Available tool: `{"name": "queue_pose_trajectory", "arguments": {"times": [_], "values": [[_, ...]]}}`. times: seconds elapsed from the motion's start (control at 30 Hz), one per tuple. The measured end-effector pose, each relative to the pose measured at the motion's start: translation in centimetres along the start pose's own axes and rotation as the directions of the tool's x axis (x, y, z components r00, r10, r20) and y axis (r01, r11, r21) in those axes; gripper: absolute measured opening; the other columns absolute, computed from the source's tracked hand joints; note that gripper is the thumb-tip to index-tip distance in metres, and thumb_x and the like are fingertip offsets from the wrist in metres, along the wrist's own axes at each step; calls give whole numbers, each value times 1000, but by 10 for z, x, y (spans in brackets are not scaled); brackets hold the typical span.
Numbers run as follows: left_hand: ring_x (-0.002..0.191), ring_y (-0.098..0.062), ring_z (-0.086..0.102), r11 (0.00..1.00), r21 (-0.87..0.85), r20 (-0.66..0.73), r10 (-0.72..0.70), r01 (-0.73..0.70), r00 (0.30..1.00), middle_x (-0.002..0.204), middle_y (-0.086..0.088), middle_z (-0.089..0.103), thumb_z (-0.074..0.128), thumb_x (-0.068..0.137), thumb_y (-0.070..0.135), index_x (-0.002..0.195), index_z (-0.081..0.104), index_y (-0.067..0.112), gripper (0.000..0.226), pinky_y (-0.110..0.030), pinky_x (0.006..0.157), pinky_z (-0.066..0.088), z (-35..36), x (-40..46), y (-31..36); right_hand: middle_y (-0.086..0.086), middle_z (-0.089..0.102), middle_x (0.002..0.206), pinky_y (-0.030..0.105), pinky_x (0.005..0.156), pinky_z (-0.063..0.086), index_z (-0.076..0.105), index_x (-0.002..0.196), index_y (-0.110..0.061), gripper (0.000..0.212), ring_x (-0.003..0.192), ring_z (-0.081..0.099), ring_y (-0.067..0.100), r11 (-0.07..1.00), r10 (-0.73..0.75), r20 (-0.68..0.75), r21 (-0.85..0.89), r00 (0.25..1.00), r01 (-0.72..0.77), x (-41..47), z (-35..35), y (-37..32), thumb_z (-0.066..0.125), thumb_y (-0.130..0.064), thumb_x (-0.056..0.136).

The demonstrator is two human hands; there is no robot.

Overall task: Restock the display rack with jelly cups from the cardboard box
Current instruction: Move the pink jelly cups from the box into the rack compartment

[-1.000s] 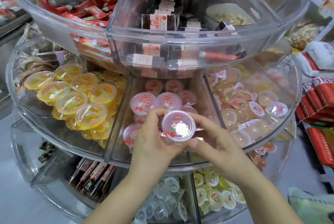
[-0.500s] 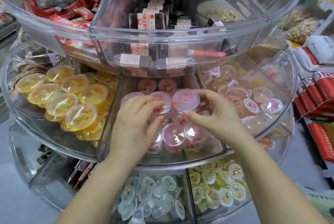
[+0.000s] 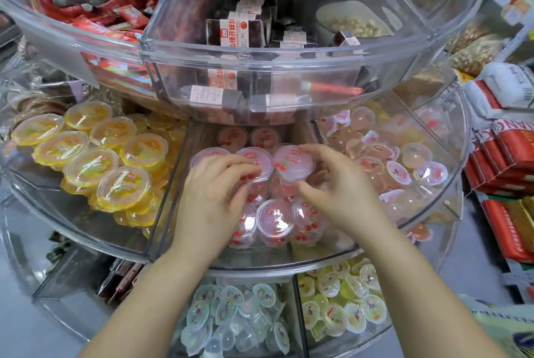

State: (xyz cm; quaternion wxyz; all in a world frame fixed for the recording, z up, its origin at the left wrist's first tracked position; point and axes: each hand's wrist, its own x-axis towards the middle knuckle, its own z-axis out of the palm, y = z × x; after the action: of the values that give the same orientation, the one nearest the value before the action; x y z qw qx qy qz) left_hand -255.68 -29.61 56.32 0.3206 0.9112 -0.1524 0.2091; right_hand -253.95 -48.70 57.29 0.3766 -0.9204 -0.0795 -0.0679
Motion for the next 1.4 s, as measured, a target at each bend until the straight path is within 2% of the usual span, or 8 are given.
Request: {"name": "queue_pose_trajectory", "arguments": {"times": [0.2,0.37,0.53,0.67,0.83,0.93,1.13,1.4], "values": [[96,-27,60,1000,3,8,4,-4,1000,99,-4,68,73,72,-4,94,71,8,25,-42,87,45,0,0,0,-18,52,114,4,85,33,48,122,-26,50,101,43,-9,997,-30,39,-66,999,33,-4,6,3,68,-17,77],[96,-26,59,1000,9,17,-4,4,1000,98,-3,67,72,73,-3,94,71,9,24,-42,87,45,-2,1,2,-18,46,110,-13,80,19,47,122,-22,48,96,32,-18,998,-49,54,-23,997,51,-2,11,2,63,-10,79],[97,-25,59,1000,-16,11,19,-19,1000,100,-3,66,73,74,4,97,69,9,23,-39,88,44,-3,-1,1,-16,43,124,-8,87,22,39,129,-28,61,107,33,-14,999,-41,82,-12,996,42,-6,7,0,68,-20,76],[100,-18,56,996,-59,-32,66,-68,997,103,-3,64,72,76,6,100,68,7,25,-28,91,42,-10,-4,0,-17,38,125,12,101,30,40,132,-30,73,120,39,1,999,-43,-15,-9,999,43,-16,-2,-9,78,-31,70],[95,-9,57,990,-138,-177,7,-32,984,98,8,63,63,83,14,98,67,14,16,-19,85,42,-37,-27,-2,-14,49,122,10,100,31,46,128,-28,57,118,44,-1,987,-137,-128,67,982,146,-38,-3,-37,72,-29,78],[92,-1,57,975,-192,-275,-165,114,947,94,22,61,58,84,21,94,65,26,13,-14,81,42,-57,-68,0,-19,62,102,7,85,41,54,115,-34,38,100,57,-1,947,-188,-30,260,982,189,-61,6,-57,66,-24,80],[87,5,56,797,-229,-407,-601,559,688,92,22,63,60,81,19,82,63,38,20,-3,77,37,-66,-206,3,-19,66,82,9,69,44,63,93,-38,18,75,61,2,856,-337,481,514,809,51,-124,74,-86,63,-26,80],[75,8,58,144,-478,-314,-949,866,-15,84,8,67,63,85,5,82,63,34,30,-2,64,40,8,-452,-33,-7,55,75,11,64,40,61,100,-18,12,64,48,-1,976,-195,954,213,226,-54,-243,262,-42,60,-15,88]]}}
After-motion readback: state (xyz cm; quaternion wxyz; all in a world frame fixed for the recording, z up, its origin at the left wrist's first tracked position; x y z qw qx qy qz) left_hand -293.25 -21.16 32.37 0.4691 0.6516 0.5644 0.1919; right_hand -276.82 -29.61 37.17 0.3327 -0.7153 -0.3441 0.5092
